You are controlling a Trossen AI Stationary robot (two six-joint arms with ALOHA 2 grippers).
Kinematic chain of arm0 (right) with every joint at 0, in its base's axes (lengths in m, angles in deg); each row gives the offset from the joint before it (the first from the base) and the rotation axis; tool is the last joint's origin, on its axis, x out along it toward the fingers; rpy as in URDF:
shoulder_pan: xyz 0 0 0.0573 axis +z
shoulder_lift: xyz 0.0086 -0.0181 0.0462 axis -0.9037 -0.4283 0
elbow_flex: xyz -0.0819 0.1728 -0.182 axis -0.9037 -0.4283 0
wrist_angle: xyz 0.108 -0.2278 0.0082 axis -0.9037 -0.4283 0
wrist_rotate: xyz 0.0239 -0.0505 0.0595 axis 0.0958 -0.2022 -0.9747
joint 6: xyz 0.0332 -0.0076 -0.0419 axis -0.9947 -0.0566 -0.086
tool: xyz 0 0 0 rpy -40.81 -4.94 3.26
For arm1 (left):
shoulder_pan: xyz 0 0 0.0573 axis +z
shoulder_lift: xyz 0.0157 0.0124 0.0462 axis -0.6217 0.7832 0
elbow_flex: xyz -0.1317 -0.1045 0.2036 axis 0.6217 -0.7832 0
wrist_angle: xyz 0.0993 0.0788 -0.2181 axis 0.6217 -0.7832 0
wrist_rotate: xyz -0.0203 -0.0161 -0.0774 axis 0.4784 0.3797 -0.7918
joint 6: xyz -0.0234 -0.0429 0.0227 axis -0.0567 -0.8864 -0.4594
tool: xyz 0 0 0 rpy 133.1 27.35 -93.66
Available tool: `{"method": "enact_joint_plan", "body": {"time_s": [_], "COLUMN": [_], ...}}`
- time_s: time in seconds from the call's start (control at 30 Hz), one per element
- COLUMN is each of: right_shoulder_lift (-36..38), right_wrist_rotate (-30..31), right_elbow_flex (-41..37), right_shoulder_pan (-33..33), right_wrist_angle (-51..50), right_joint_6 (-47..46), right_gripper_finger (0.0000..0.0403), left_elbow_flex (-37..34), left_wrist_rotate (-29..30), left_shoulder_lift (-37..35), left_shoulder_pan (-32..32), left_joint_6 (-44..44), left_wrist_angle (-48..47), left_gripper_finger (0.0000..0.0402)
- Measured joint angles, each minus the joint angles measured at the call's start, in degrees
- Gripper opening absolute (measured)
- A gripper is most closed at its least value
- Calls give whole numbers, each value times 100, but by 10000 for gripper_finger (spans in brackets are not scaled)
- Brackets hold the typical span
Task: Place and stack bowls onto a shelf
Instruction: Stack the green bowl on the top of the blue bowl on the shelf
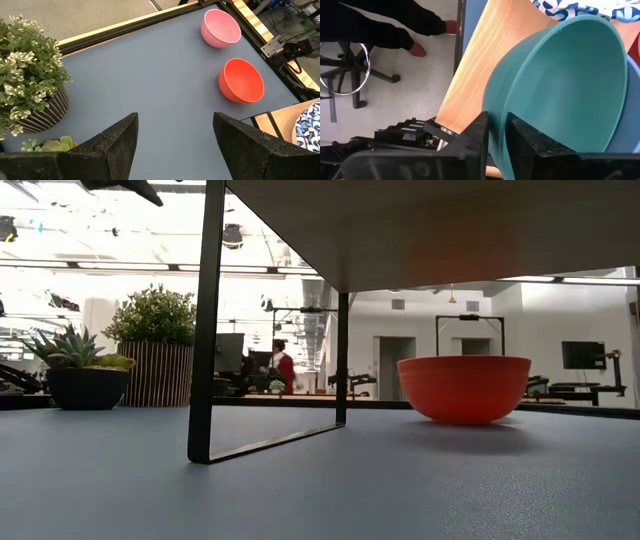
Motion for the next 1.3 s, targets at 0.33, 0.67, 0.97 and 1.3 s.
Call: {"method": "enact_joint_plan", "body": {"time_s": [0.33, 0.67, 0.97, 1.3], "right_shoulder_lift": [326, 632, -140, -367], "right_wrist_rotate": [-276, 487, 523, 591], "right_elbow_flex": [44, 243, 234, 232], "right_shoulder_pan": [-174, 126, 130, 114], "right_wrist_angle": [2, 4, 2, 0], "right_joint_6": [-247, -1399, -1208, -1043], "right_gripper_finger": [138, 56, 44, 18], "left_elbow_flex": [0, 0, 0, 0], "left_wrist_rotate": [-9, 0, 157, 159], "left_shoulder_lift": [0, 1, 0, 94], "left_shoulder_pan": [1, 2, 2, 2], "left_joint_6": [-4, -11, -20, -63], "left_wrist_angle": [-2, -3, -2, 0], "left_gripper_finger": [243, 243, 243, 243]}}
